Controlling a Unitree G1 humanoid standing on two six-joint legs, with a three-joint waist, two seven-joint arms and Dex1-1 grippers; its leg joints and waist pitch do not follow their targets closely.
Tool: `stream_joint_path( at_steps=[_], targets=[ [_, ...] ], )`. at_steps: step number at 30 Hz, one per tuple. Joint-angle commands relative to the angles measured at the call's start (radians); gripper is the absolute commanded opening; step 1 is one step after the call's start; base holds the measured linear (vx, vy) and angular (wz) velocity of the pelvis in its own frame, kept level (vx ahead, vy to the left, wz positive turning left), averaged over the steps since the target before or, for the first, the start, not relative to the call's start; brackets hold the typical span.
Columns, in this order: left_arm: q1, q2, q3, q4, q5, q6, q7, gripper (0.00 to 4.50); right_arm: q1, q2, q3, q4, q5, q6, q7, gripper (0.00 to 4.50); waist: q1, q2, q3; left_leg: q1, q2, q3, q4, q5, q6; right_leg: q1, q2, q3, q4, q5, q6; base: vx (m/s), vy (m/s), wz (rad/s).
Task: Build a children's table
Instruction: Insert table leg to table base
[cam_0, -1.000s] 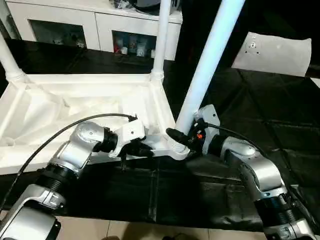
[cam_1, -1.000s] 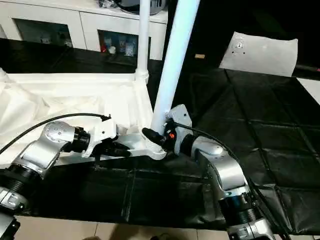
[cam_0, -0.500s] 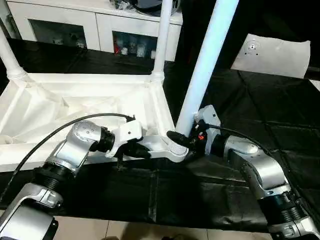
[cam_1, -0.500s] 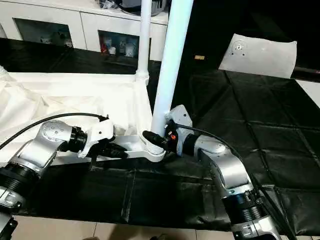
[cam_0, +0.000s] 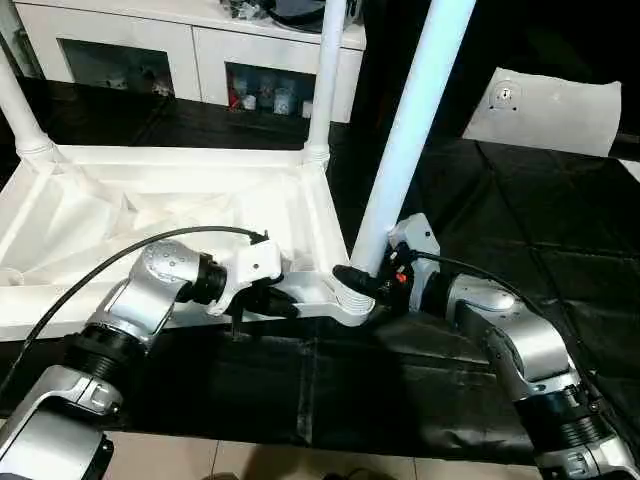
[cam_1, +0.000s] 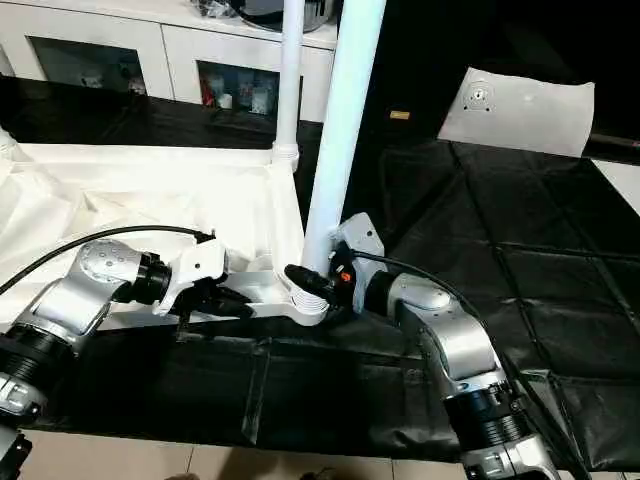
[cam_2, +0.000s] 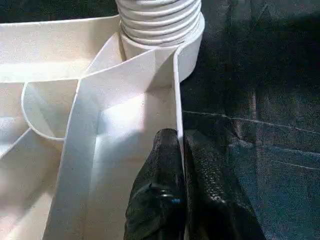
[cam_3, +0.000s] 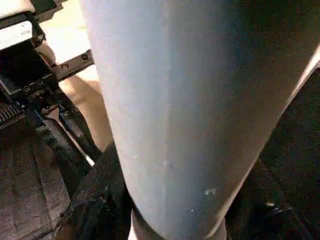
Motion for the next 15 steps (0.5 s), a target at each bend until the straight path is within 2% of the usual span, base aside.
stream_joint_path(
  at_steps=[1,3,4,5,7,9,11,15],
  targets=[
    [-0.015,0.019,-0.019,-0.008,0.013,-0.019,-0.044,0.00,0.008,0.002,-0.017,0.044,0.007,0.014,-0.004,1.92,0.011,0.038,-0.061,-0.005,0.098,-0.038,-0.084,-0.079,-0.010,0.061,-0.134,0.077,-0.073,-0.219,-0.197,0.000,0.000,0.00],
    [-0.018,0.015,-0.021,-0.008,0.011,-0.019,-0.049,0.00,-0.002,0.039,-0.078,0.079,0.060,0.021,-0.020,1.92,0.009,0.039,-0.061,-0.005,0.098,-0.037,-0.084,-0.088,-0.010,0.061,-0.136,0.078,-0.075,-0.219,-0.205,0.000,0.000,0.00],
    [-0.018,0.015,-0.021,-0.008,0.010,-0.019,-0.050,0.00,-0.004,0.044,-0.087,0.085,0.067,0.023,-0.023,1.92,0.009,0.036,-0.061,-0.006,0.098,-0.037,-0.084,-0.088,-0.010,0.063,-0.134,0.077,-0.076,-0.226,-0.205,0.000,0.000,0.00],
    [-0.019,0.014,-0.020,-0.008,0.009,-0.019,-0.049,0.00,-0.001,0.047,-0.102,0.092,0.078,0.027,-0.026,1.92,0.011,0.042,-0.061,-0.005,0.097,-0.037,-0.084,-0.086,-0.010,0.063,-0.135,0.077,-0.076,-0.225,-0.206,0.000,0.000,0.00],
    [-0.019,0.013,-0.016,-0.007,0.006,-0.019,-0.046,0.00,0.009,0.051,-0.131,0.102,0.101,0.034,-0.033,1.91,0.010,0.039,-0.061,-0.006,0.099,-0.037,-0.085,-0.080,-0.008,0.063,-0.132,0.076,-0.074,-0.212,-0.209,0.000,0.000,0.00],
    [-0.018,0.009,-0.008,-0.009,0.001,-0.016,-0.035,0.00,0.030,0.057,-0.162,0.103,0.127,0.039,-0.038,1.91,0.012,0.041,-0.062,-0.005,0.099,-0.035,-0.083,-0.068,-0.003,0.062,-0.133,0.076,-0.074,-0.199,-0.214,0.000,0.000,0.00],
    [-0.018,0.007,-0.001,-0.010,-0.004,-0.014,-0.030,0.00,0.043,0.062,-0.179,0.104,0.138,0.039,-0.044,1.91,0.016,0.046,-0.063,-0.005,0.099,-0.035,-0.082,-0.064,-0.002,0.064,-0.134,0.076,-0.072,-0.188,-0.216,0.000,0.000,0.00],
    [-0.013,0.000,0.017,-0.011,-0.014,-0.010,-0.006,0.00,0.092,0.069,-0.191,0.104,0.136,0.015,-0.050,1.91,0.020,0.045,-0.063,-0.006,0.099,-0.034,-0.083,-0.057,-0.001,0.064,-0.134,0.075,-0.070,-0.174,-0.220,0.000,0.000,0.00]
  ],
)
